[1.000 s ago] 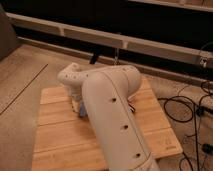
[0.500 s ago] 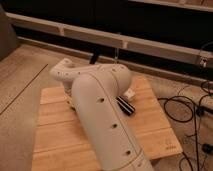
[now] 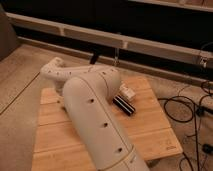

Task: Wipe the white sponge on the table

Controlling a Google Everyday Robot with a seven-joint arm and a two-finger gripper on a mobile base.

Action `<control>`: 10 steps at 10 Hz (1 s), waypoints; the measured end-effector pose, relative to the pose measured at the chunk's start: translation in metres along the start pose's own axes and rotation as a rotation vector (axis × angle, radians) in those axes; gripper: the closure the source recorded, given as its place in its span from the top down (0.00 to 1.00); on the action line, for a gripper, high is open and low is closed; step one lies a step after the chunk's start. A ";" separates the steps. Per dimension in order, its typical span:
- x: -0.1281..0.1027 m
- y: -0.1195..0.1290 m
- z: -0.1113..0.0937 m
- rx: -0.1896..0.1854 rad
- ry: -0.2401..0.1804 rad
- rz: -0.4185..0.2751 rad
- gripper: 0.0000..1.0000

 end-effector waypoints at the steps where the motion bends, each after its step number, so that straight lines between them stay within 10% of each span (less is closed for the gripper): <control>1: 0.000 0.000 0.000 0.000 0.000 0.001 0.00; 5: 0.003 0.006 0.003 -0.008 0.012 0.001 0.00; 10: 0.045 0.032 0.037 -0.076 0.137 0.094 0.00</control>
